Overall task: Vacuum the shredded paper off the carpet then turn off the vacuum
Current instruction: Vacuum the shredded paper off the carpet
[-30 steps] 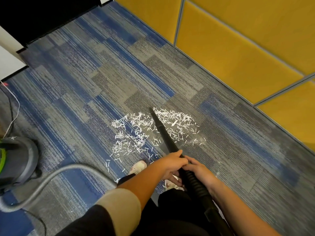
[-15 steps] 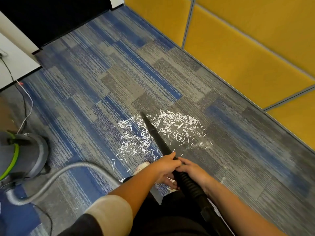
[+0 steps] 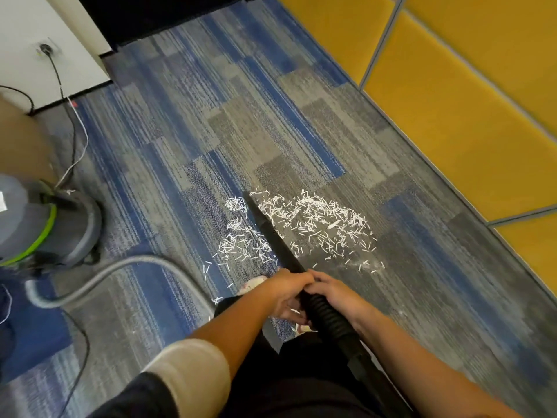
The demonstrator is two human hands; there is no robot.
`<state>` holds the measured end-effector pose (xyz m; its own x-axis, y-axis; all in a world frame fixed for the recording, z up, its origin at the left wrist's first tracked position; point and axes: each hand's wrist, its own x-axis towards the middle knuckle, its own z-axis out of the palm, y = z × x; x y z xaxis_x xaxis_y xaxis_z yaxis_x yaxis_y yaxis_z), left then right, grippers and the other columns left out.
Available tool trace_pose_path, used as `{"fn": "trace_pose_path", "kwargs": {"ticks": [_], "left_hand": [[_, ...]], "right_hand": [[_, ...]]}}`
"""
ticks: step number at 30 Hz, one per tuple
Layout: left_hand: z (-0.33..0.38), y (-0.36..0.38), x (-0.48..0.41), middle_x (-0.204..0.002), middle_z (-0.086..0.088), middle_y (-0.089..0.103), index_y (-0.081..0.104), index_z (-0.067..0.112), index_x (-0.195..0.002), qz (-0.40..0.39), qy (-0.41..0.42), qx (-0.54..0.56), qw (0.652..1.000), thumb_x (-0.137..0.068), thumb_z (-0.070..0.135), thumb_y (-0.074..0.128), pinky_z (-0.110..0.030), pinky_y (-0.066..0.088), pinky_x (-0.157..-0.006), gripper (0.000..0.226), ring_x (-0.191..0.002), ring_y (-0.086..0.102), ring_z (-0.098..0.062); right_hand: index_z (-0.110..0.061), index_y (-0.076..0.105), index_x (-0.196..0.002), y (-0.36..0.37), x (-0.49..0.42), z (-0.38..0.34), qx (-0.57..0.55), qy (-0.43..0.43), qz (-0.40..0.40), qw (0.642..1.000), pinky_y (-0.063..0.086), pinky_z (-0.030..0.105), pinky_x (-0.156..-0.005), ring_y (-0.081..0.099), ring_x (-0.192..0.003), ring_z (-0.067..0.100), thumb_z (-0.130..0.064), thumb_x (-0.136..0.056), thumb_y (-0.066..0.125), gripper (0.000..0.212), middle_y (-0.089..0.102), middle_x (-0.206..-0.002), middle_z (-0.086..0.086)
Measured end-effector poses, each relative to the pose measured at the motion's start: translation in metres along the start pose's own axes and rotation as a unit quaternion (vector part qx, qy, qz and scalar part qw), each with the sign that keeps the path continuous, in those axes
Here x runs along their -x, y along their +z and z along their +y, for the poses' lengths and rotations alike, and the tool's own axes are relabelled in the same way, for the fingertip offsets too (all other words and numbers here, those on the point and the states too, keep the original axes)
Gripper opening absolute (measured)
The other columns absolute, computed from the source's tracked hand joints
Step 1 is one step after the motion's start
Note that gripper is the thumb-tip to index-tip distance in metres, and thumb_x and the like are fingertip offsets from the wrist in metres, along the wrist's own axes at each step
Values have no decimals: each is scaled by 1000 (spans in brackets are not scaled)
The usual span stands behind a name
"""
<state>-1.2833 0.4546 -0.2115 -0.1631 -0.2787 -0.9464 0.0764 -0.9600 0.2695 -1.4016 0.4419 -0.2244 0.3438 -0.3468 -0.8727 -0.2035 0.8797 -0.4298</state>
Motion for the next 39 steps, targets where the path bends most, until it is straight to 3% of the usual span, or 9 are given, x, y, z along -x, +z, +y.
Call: {"fn": "trace_pose_path", "kwargs": {"ticks": [3,7,10,16,19,22,26,30,39], "left_hand": [[-1,-1,1,-84,-13,61,54,6,-107,6,-8,-9,1000,-94,20,52,-43,57,-67,20,-63,59,-23],[-1,0,1,-84,-11,59,53,9,-94,7,-13,-3,1000,-94,21,51,-43,56,-69,13,-66,58,-22],[-2,-1,-1,-84,-13,58,53,10,-92,-2,-21,-2,1000,-94,26,50,-43,56,-72,16,-70,57,-25],[-4,-6,3,-82,-10,57,50,7,-92,-1,-72,-12,997,-95,40,48,-32,54,-58,33,-53,54,-19],[-4,-4,-1,-61,-8,54,48,8,-85,-11,-63,-17,998,-96,41,44,-31,54,-56,35,-38,48,-15],[3,8,-2,-41,-5,48,45,9,-82,-34,-40,-10,999,-100,35,38,-34,52,-55,32,-39,43,-17],[4,21,-7,-43,-4,46,44,10,-81,-56,-28,-38,997,-101,34,34,-30,50,-48,33,-33,42,-14],[1,18,-7,-47,-5,47,45,10,-82,-55,-28,-22,998,-100,33,35,-27,51,-45,31,-34,43,-15],[-11,4,-5,-62,-9,46,47,10,-90,-51,-25,19,998,-100,33,35,-33,50,-58,28,-49,42,-19]], "right_hand": [[-9,44,-134,0,-2,-1,19,0,14,1000,48,28,-38,62,-47,23,6,-88,49,49,60,-78,16],[-8,44,-136,0,2,-3,27,3,11,1000,48,27,-38,61,-47,23,7,-88,49,51,61,-82,17],[-9,51,-126,0,3,-5,21,4,4,1000,49,27,-38,60,-46,23,7,-87,49,42,61,-79,17],[-14,58,-92,10,4,-6,59,-9,-17,998,49,26,-39,56,-44,20,7,-88,47,24,57,-69,15],[-12,55,-110,7,4,-6,30,4,-13,999,48,27,-36,57,-40,22,6,-89,48,28,57,-69,18],[-10,47,-123,-4,5,-5,-1,2,-1,1000,48,28,-35,55,-38,24,7,-90,44,38,55,-63,20],[-12,37,-138,-17,8,-2,-13,9,5,1000,48,29,-36,57,-40,27,7,-90,43,53,56,-65,22],[-17,40,-133,-15,7,-2,-6,8,2,1000,48,28,-36,57,-40,26,7,-89,44,50,56,-69,22],[-13,37,-141,-1,0,0,28,20,-11,999,48,30,-36,57,-40,25,7,-89,44,56,57,-68,23]]}}
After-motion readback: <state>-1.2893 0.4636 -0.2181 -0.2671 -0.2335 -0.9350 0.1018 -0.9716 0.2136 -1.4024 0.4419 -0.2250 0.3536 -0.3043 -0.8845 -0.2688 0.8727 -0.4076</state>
